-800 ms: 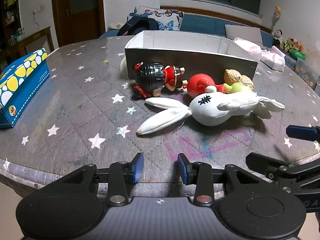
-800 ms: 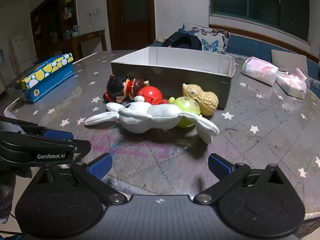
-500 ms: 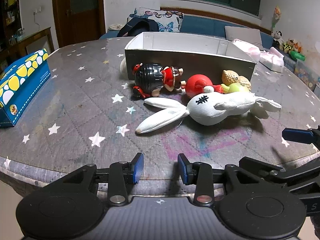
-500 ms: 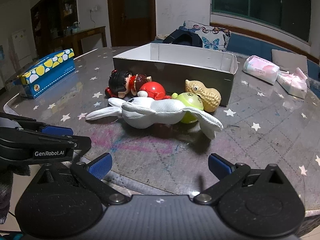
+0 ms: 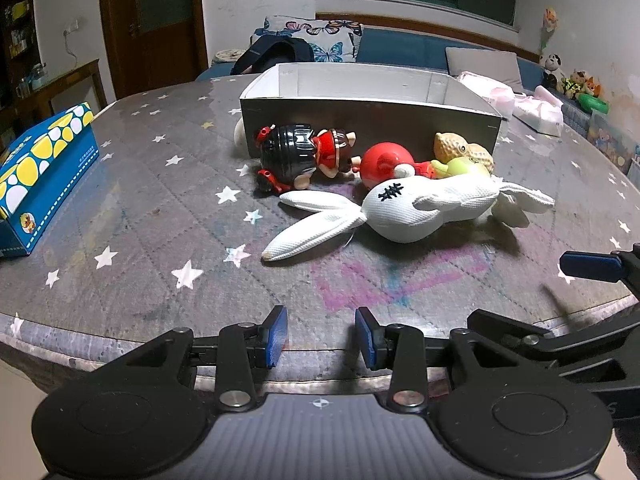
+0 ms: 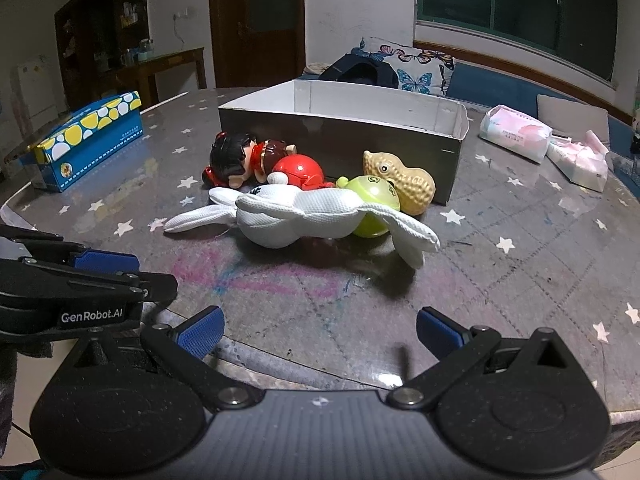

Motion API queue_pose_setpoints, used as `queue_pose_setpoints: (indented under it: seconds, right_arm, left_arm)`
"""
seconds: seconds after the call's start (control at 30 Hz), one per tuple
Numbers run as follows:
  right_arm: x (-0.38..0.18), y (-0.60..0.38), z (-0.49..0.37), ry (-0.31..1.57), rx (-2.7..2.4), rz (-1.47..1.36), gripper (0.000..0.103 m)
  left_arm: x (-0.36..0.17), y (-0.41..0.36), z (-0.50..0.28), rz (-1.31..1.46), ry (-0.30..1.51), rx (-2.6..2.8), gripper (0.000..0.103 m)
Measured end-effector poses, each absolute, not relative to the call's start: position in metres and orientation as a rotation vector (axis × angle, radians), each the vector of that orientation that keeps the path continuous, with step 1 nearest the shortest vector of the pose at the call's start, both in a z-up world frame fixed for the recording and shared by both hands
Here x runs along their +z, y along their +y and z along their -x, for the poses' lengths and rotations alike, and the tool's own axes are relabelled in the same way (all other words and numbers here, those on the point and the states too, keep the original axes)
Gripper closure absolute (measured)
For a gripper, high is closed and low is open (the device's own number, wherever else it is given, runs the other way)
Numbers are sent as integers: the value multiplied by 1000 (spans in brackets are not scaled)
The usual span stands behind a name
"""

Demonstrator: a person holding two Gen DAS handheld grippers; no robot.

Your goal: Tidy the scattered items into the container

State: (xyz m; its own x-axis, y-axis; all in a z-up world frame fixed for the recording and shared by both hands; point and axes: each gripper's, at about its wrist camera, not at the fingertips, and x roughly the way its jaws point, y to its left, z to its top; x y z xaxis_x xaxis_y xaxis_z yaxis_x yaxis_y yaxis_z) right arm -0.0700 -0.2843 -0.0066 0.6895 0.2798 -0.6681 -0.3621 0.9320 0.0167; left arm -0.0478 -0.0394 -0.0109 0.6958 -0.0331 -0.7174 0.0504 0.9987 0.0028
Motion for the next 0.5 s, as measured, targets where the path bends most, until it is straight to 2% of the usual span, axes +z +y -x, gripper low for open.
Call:
queue_pose_setpoints:
  seconds: [0.5]
  right_arm:
    - [-7,-282,71,729,356,128,0]
  left_arm:
    - [-12,-41,47,-29,802,-39,63]
